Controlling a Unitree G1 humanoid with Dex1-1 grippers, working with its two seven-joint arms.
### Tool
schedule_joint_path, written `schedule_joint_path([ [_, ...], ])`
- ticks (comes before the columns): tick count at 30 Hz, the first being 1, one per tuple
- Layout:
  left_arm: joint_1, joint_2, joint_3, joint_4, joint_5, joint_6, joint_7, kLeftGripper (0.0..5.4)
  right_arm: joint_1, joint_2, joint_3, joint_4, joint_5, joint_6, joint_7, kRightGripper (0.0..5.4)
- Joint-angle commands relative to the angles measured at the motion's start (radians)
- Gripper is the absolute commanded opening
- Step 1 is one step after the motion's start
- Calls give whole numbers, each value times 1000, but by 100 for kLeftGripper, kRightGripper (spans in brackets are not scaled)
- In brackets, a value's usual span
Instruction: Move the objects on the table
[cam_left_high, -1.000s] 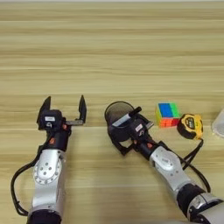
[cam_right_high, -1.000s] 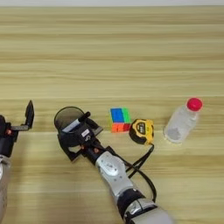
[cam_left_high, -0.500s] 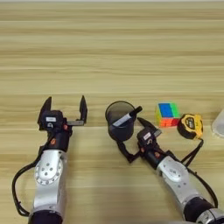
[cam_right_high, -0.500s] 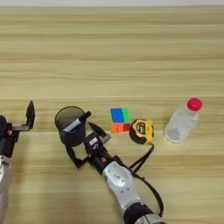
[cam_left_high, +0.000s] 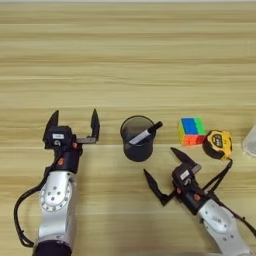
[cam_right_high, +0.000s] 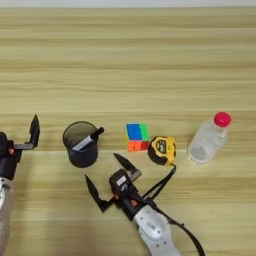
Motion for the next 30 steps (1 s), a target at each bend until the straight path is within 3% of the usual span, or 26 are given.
schedule_joint_path([
  [1, -10, 8, 1, 12, 4, -4, 1, 540, 25, -31, -33, -112, 17, 47, -28, 534],
  [6, -15, 9, 1, 17, 3, -5, -2, 540, 53, -52, -67, -200, 41, 78, -49, 534],
  [16, -21, 11, 1, 26, 2, -7, -9, 540, 62, -61, -131, -249, 89, 81, -93, 534],
  [22, -21, 10, -11, 31, 2, -10, -25, 540, -8, -42, -166, -216, 107, 83, -131, 534],
  [25, -20, 10, -15, 31, -1, -13, -34, 540, -48, -28, -186, -187, 150, 99, -130, 534],
  [30, -19, 10, -17, 34, -5, -16, -45, 540, -92, -15, -191, -154, 153, 88, -131, 534],
])
